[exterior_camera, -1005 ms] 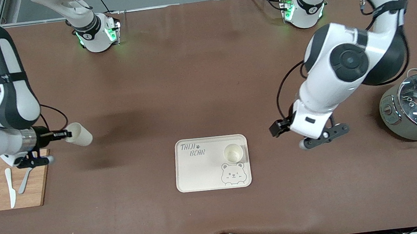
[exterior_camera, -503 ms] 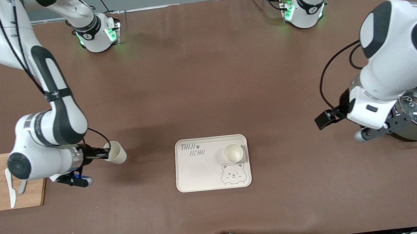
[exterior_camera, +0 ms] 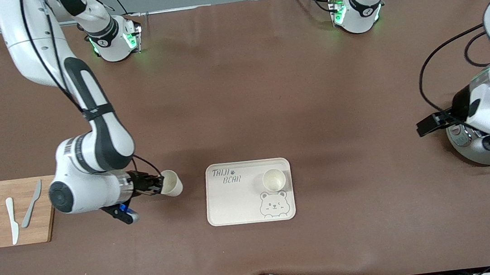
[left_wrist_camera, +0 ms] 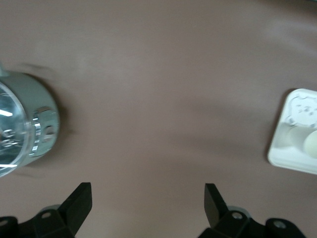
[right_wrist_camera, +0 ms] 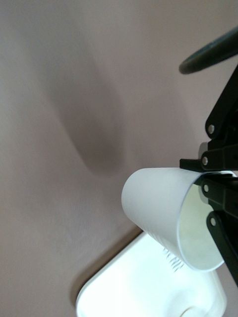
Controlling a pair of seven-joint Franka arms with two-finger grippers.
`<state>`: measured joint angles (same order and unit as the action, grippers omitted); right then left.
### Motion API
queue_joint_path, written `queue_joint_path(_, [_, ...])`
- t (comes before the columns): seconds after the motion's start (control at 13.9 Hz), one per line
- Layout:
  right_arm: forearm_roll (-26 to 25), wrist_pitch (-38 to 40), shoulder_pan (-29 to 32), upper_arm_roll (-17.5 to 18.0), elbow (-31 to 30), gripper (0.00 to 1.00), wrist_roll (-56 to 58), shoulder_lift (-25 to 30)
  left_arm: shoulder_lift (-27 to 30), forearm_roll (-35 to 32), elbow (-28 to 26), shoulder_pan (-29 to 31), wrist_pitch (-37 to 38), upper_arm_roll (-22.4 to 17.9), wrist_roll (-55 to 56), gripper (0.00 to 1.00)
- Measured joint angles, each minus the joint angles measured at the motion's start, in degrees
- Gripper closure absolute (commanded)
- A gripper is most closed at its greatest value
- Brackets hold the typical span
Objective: Place white IKEA cup upright on tray with both arms
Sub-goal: 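Carry the cup with the right gripper and lower it onto the tray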
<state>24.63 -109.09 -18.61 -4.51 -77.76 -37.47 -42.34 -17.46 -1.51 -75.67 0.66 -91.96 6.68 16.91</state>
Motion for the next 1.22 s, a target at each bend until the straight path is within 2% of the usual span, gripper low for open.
queue_joint_path(0.43, [0.0,-3.1,-8.0,0.0,8.0,1.0,-16.5,-6.0,3.4,-0.4,-0.3,3.5,4.3,0.0,-0.7,0.0])
queue_joint_path(0.79, [0.1,-9.0,-10.7,0.9,8.7,1.0,-21.4,-9.0,4.8,-0.4,-0.8,4.2,6.5,0.1,-2.4,0.0])
queue_joint_path(0.86, [0.1,-9.3,-10.9,1.0,8.8,0.71,-21.9,-9.5,5.3,-0.4,-0.8,4.2,7.3,0.1,-2.5,0.0])
queue_joint_path(0.93, [0.2,-9.3,-10.9,1.0,9.0,0.51,-22.1,-9.5,5.9,-0.4,-1.0,4.2,8.2,0.2,-2.5,0.0])
queue_joint_path(1.01, [0.2,-9.3,-10.9,1.0,9.1,0.01,-22.4,-9.6,6.5,-0.4,-1.4,4.2,8.7,0.2,-2.8,0.0])
queue_joint_path(1.22, [-0.1,-9.3,-10.8,0.9,9.1,0.0,-22.0,-9.6,8.8,-0.4,-3.7,4.2,8.9,0.2,-3.3,0.0])
